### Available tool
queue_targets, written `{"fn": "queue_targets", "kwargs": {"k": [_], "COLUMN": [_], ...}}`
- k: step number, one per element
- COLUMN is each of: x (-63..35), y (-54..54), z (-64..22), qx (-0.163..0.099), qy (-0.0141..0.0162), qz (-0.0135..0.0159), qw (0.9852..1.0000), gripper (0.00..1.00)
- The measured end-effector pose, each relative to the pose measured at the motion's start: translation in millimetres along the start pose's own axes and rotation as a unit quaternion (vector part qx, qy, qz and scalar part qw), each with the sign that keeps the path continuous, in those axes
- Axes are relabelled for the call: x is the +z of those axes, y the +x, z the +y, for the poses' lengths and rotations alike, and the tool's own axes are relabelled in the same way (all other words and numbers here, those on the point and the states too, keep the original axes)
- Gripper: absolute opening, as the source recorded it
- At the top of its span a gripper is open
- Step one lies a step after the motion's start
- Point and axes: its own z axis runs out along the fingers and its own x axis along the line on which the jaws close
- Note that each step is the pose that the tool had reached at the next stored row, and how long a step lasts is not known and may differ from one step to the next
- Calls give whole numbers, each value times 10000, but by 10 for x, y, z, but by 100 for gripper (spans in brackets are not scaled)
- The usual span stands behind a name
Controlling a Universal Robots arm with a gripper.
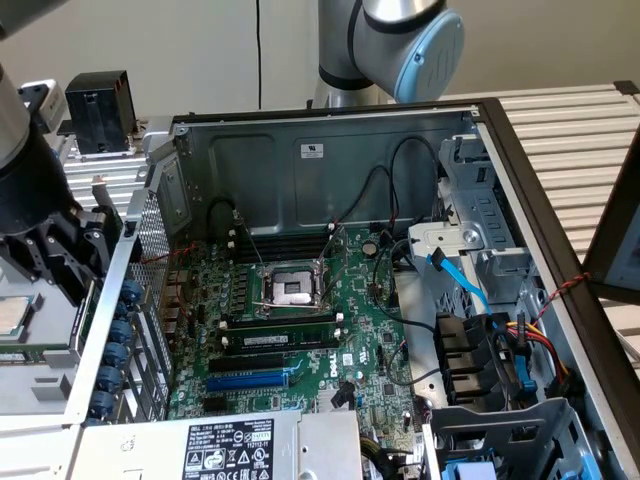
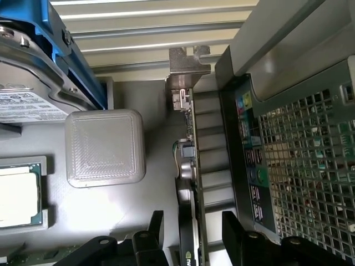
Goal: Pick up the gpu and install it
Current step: 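Pick up the gpu and move the gpu toward the slot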
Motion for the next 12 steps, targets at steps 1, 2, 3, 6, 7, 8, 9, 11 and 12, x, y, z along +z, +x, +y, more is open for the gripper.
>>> {"fn": "queue_targets", "kwargs": {"k": [1, 2, 3, 6, 7, 8, 9, 11, 12], "x": [11, 19, 22, 28, 31, 32, 36, 43, 49], "y": [3, 6, 9, 31, 38, 47, 51, 52, 54], "z": [5, 9, 13, 22, 22, 20, 19, 18, 18], "qx": [0, 0, 0, 2, 2, 3, 3, 8, 11], "qy": [1, -1, -3, -9, -12, -16, -24, -35, -38], "qz": [2, 2, 3, 3, 2, 2, 0, -12, -19], "qw": [10000, 10000, 10000, 10000, 10000, 10000, 10000, 10000, 10000], "gripper": [54, 54, 54, 54, 54, 54, 54, 54, 54]}}
